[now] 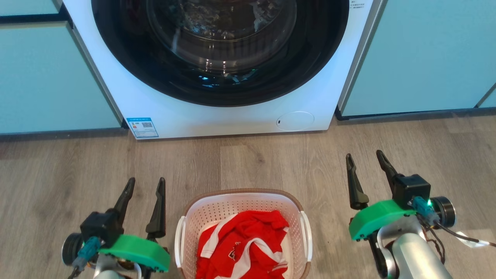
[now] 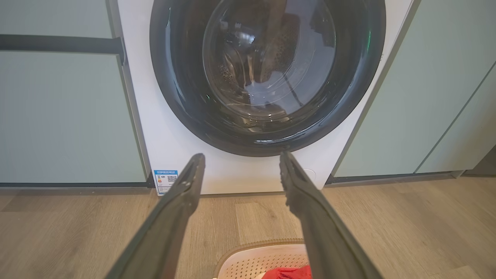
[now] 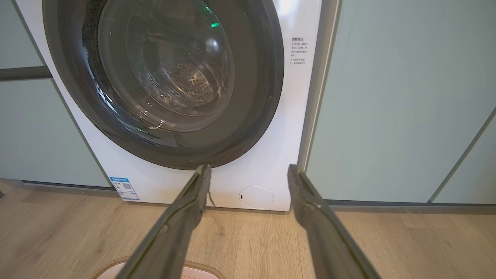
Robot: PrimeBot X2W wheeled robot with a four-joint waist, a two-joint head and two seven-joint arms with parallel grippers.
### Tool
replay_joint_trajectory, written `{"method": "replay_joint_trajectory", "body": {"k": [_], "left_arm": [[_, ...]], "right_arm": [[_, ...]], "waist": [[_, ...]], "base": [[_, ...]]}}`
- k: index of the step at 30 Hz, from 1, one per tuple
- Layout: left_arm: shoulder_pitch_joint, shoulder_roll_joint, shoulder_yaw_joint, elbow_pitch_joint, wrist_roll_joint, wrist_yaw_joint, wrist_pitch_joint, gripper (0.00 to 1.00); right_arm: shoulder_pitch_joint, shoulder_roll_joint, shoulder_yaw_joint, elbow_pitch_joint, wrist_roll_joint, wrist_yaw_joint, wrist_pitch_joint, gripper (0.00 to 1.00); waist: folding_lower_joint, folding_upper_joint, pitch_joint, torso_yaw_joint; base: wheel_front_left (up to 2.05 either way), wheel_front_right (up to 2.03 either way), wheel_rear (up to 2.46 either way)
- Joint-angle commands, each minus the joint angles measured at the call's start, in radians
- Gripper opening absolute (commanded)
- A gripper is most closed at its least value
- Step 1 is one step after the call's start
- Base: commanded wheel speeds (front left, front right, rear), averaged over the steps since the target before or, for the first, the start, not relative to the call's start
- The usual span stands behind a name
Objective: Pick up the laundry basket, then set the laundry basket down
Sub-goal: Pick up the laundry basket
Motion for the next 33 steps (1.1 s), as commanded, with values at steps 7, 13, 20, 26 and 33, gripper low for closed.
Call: {"method": "replay_joint_trajectory", "body": {"k": [7, 13, 20, 26, 33], "left_arm": [[-0.046, -0.003, 0.028, -0.002, -0.015, -0.006, -0.010, 1.00], [-0.067, -0.003, 0.033, 0.050, -0.013, -0.006, -0.010, 1.00], [-0.132, -0.003, 0.031, 0.168, -0.008, 0.001, -0.010, 1.00], [-0.219, -0.003, 0.010, 0.286, 0.006, -0.001, -0.010, 1.00], [-0.355, 0.018, -0.086, 0.498, 0.011, -0.006, -0.010, 1.00]], "right_arm": [[-0.032, -0.008, 0.021, -0.022, -0.003, 0.006, -0.013, 1.00], [-0.054, -0.008, 0.017, 0.021, -0.014, 0.006, -0.013, 1.00], [-0.130, -0.008, 0.030, 0.075, -0.035, 0.006, -0.013, 1.00], [-0.195, -0.008, 0.029, 0.188, -0.055, 0.006, -0.013, 1.00], [-0.313, -0.008, 0.072, 0.376, -0.048, 0.006, 0.022, 1.00]], "waist": [[0.0000, -0.0001, 0.016, -0.002], [0.0000, -0.0001, 0.062, -0.003], [0.0000, -0.0001, 0.173, -0.001], [0.0000, -0.0001, 0.284, 0.007], [0.0000, -0.0001, 0.408, 0.019]], "base": [[0.00, 0.00, 0.00], [0.00, 0.00, 0.00], [0.00, 0.00, 0.00], [0.00, 0.00, 0.00], [0.00, 0.00, 0.00]]}}
